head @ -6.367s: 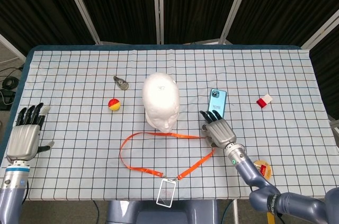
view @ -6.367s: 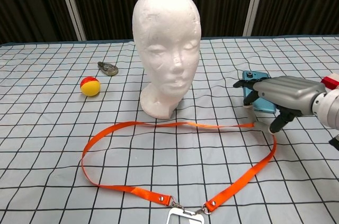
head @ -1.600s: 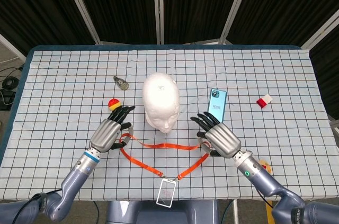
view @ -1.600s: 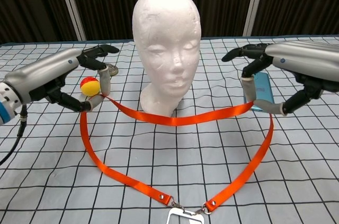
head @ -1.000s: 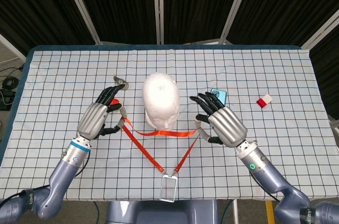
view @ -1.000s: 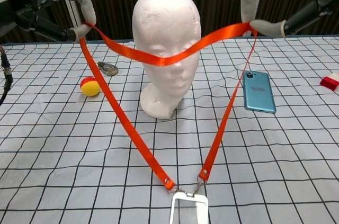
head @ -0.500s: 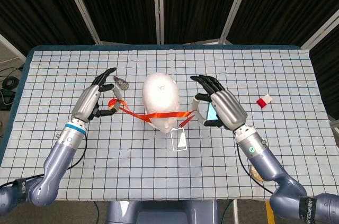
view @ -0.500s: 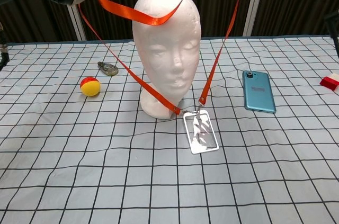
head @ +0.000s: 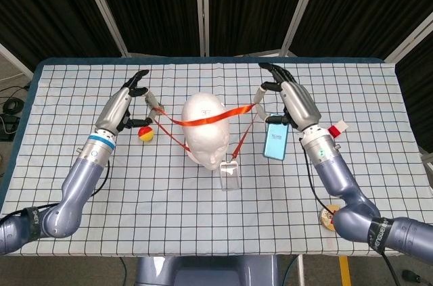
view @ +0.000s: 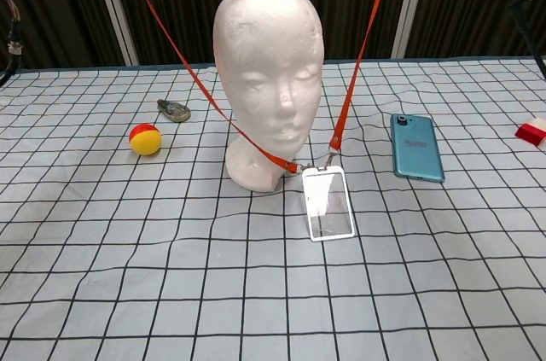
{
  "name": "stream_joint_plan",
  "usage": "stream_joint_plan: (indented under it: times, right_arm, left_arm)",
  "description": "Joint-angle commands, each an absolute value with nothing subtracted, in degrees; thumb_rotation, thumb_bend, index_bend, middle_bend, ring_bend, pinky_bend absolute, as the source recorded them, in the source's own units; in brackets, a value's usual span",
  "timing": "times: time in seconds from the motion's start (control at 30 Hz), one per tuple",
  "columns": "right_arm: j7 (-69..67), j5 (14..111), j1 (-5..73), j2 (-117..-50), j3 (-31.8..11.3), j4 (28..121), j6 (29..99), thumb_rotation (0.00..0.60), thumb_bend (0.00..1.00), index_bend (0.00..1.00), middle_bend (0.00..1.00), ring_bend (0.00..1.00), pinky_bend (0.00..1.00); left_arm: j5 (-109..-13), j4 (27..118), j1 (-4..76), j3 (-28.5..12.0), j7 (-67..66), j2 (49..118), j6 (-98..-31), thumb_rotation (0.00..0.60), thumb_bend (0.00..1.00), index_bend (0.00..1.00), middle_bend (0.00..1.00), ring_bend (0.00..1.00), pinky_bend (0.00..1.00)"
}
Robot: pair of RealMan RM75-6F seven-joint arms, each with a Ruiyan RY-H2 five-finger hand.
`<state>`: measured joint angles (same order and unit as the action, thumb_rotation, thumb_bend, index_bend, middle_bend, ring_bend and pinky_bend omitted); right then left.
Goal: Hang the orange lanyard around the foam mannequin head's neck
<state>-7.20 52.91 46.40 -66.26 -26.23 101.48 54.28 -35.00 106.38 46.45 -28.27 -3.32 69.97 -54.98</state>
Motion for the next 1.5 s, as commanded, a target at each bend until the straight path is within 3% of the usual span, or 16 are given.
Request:
stream_joint_plan:
  times: [0.03,0.2,0.4,0.47,0.5,0.57,0.67,0.77,1.1,1.3,1.4,1.5]
  right_arm:
    - [-5.91,48.54,49.51,-67.91,-27.13,95.32,51.27,0.600,0.44,0.79,0.08,0.00,0.00]
    - [-3.40,44.65,52.68,-70.37,-25.71,87.50,46.97,0.600,0.44,0.78,0.09,0.00,0.00]
    - [-2.41,43.01,54.93,-75.22,-23.99,79.33,44.67,0.600,0.43,0.77,0.11,0.00,0.00]
    - [-2.19,42.96,55.68,-77.29,-23.39,76.03,43.99,0.600,0.43,0.76,0.11,0.00,0.00]
    - [-2.24,42.90,55.92,-78.11,-23.23,74.80,43.75,0.600,0.43,0.73,0.12,0.00,0.00]
    - [-2.49,42.82,56.37,-80.22,-22.99,71.79,43.57,0.600,0.38,0.55,0.11,0.00,0.00]
    - [-2.35,42.78,56.78,-82.41,-22.50,68.51,43.37,0.600,0.28,0.29,0.09,0.00,0.00]
    - [-1.56,43.22,57.16,-83.81,-21.76,65.80,42.88,0.600,0.22,0.17,0.06,0.00,0.00]
    - [-0.26,45.33,56.02,-84.70,-20.92,64.05,44.81,0.600,0.15,0.12,0.02,0.00,0.00]
    - [1.57,47.37,53.74,-81.51,-19.78,69.13,47.03,0.600,0.15,0.13,0.02,0.00,0.00]
    - [1.45,51.89,50.57,-77.56,-17.72,74.29,49.42,0.600,0.23,0.14,0.02,0.00,0.00]
    - [-0.13,56.41,46.68,-73.41,-15.46,78.56,51.74,0.600,0.48,0.16,0.02,0.00,0.00]
  left_arm:
    - [-27.68,102.20,51.18,-29.65,-6.70,69.58,-52.67,0.600,0.50,0.61,0.00,0.00,0.00]
    - [-19.04,97.94,55.45,-28.39,-10.73,69.95,-50.99,0.600,0.50,0.53,0.00,0.00,0.00]
    - [-14.75,92.85,58.12,-27.15,-12.06,71.69,-48.90,0.600,0.53,0.35,0.00,0.00,0.00]
    - [-12.95,90.44,58.69,-26.73,-11.83,72.42,-47.47,0.600,0.53,0.15,0.00,0.00,0.00]
    - [-12.10,89.45,58.95,-26.41,-11.96,72.70,-46.94,0.600,0.50,0.08,0.00,0.00,0.00]
    - [-10.14,87.54,59.67,-25.34,-12.82,73.01,-45.34,0.600,0.30,0.00,0.00,0.00,0.00]
    - [-9.13,85.32,60.15,-24.63,-12.99,73.35,-43.64,0.600,0.03,0.00,0.00,0.00,0.00]
    - [-11.13,83.10,60.03,-23.86,-12.70,74.17,-43.55,0.600,0.00,0.00,0.00,0.00,0.00]
    - [-14.44,81.93,59.61,-20.66,-13.42,71.17,-36.64,0.600,0.00,0.00,0.00,0.00,0.00]
    - [-19.72,84.06,57.24,-20.42,-10.88,69.55,-38.56,0.600,0.00,0.00,0.00,0.00,0.00]
    - [-27.00,86.83,54.02,-19.12,-10.44,68.06,-43.86,0.600,0.00,0.00,0.00,0.00,0.00]
    - [-33.73,90.73,50.20,-16.92,-11.05,65.69,-50.46,0.600,0.00,0.00,0.00,0.00,0.00]
